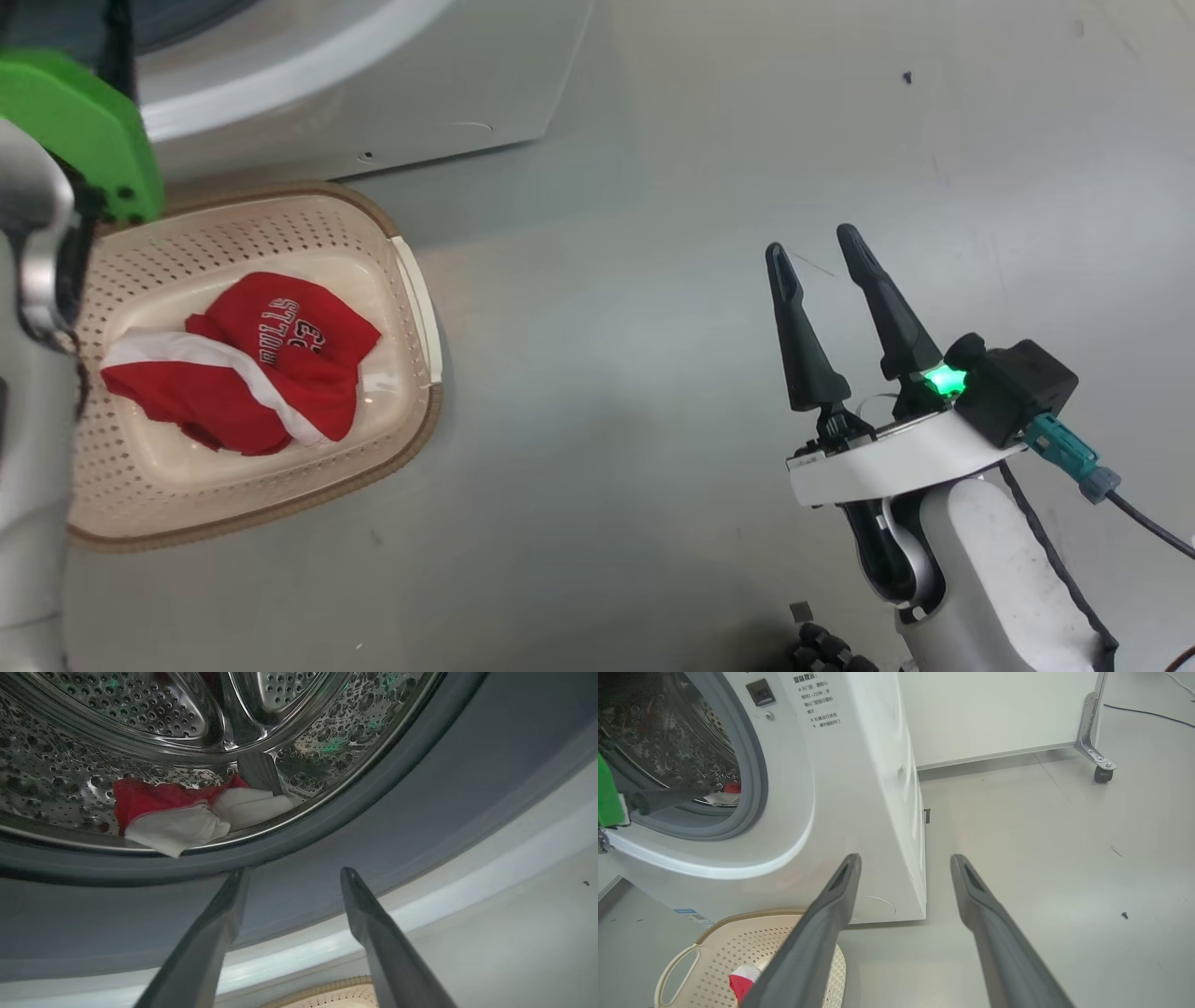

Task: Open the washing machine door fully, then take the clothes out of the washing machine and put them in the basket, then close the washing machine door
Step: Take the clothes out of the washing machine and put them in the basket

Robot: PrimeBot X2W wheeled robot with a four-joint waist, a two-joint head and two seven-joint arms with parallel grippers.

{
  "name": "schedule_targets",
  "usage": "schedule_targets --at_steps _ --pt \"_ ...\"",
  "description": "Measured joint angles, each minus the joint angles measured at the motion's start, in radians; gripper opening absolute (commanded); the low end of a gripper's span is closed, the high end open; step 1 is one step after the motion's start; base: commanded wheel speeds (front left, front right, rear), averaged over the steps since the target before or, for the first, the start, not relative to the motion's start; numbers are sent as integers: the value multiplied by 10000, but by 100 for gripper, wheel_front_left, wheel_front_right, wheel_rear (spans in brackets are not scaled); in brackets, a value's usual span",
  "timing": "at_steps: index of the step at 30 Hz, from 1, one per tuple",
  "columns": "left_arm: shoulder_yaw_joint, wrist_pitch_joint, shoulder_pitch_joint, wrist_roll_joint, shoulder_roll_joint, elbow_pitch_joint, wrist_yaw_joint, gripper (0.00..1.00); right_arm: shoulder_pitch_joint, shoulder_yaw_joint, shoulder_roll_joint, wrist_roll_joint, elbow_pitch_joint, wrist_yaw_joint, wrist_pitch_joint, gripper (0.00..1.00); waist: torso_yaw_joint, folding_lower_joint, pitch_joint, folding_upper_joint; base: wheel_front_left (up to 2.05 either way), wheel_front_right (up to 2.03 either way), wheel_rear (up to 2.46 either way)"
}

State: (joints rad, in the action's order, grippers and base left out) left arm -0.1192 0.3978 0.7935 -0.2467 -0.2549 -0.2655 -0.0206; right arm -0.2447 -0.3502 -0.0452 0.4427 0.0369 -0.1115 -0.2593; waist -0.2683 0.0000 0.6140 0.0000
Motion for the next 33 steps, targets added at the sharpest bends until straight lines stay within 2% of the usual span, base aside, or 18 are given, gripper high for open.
schedule_targets --at_steps 9,15,21,33 --pt "493 917 1608 449 -1365 -198 184 100 -637 -633 2 711 12 0 0 100 -822 0 967 0 0 0 0" --pt "711 1390 2720 451 -1674 -380 261 100 -789 -721 2 959 19 12 0 100 -1370 0 1404 0 0 0 0" --pt "853 1868 3562 529 -2232 -642 276 100 -1003 -928 8 1197 25 12 0 100 -1779 0 1765 0 0 0 0" --pt "895 2790 4335 1045 -3022 -1469 343 100 -1300 -1356 19 1607 27 12 0 100 -2341 1 2231 0 0 0 0"
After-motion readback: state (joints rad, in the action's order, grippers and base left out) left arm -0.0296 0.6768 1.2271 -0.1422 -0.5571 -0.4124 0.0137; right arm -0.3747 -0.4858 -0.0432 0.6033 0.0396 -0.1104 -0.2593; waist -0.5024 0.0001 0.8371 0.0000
